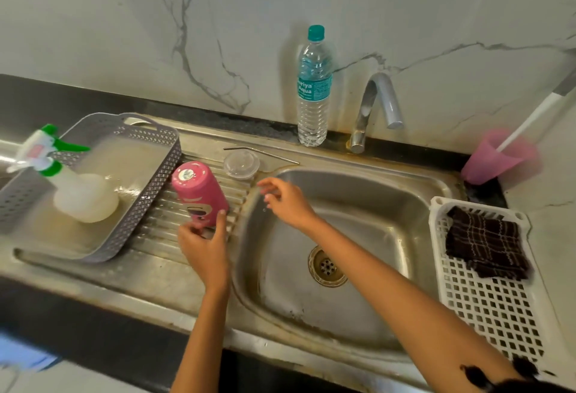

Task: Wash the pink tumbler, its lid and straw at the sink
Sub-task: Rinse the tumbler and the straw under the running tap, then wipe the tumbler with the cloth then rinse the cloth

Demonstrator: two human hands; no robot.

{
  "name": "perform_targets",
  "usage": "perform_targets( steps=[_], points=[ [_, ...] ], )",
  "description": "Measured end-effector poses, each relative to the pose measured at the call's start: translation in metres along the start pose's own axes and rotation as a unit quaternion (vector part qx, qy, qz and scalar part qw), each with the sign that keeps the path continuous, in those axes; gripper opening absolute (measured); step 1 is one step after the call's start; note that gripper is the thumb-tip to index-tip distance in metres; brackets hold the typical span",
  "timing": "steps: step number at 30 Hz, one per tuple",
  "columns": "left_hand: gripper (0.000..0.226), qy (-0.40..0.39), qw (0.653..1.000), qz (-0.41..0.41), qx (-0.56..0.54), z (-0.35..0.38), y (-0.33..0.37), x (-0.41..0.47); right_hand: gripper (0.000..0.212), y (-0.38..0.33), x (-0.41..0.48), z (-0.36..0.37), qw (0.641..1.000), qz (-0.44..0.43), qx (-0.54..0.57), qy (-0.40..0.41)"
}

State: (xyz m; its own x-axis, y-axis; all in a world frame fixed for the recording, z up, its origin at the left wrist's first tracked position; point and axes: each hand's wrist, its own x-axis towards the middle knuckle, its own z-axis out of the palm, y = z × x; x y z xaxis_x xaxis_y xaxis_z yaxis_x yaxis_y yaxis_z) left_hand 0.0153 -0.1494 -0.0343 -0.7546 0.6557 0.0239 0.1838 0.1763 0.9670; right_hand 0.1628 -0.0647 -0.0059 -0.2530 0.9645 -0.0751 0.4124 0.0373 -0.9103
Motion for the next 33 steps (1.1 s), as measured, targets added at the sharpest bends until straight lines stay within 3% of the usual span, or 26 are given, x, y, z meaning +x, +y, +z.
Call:
perform_targets(
  steps=[3,5,7,10,17,25,28,30,33],
  points=[
    [0.080,-0.013,1.000,0.006,0.016,-0.009,-0.005,0.024,0.043,-0.020,0.012,0.023,0.999,-0.006,0.009,-0.041],
    [0.104,-0.077,0.997,0.004,-0.003,-0.010,-0.008,0.039,0.046,-0.026,0.015,0.033,0.998,0.001,0.010,-0.065],
    [0.110,-0.145,0.989,0.018,-0.025,-0.010,-0.008,0.051,0.048,-0.030,0.015,0.037,0.996,0.009,0.014,-0.083],
    [0.099,-0.207,0.977,0.030,-0.049,-0.008,-0.003,0.063,0.048,-0.031,0.011,0.037,0.995,0.014,0.024,-0.092],
    [0.071,-0.246,0.965,0.032,-0.080,0.016,0.014,0.044,0.043,-0.012,-0.008,0.005,0.999,0.018,0.015,-0.030],
    [0.076,-0.414,0.903,-0.058,-0.101,0.081,0.027,-0.044,0.033,0.032,-0.084,-0.095,0.992,0.045,-0.013,0.119],
    [0.046,-0.463,0.873,-0.105,-0.114,0.103,0.038,-0.078,0.026,0.053,-0.113,-0.138,0.975,0.074,-0.033,0.207],
    [0.038,-0.486,0.855,-0.134,-0.124,0.113,0.044,-0.097,0.024,0.066,-0.130,-0.162,0.956,0.091,-0.076,0.270],
    [0.038,-0.518,0.824,-0.188,-0.136,0.122,0.046,-0.111,0.019,0.085,-0.152,-0.189,0.892,0.127,-0.234,0.365]
  ],
)
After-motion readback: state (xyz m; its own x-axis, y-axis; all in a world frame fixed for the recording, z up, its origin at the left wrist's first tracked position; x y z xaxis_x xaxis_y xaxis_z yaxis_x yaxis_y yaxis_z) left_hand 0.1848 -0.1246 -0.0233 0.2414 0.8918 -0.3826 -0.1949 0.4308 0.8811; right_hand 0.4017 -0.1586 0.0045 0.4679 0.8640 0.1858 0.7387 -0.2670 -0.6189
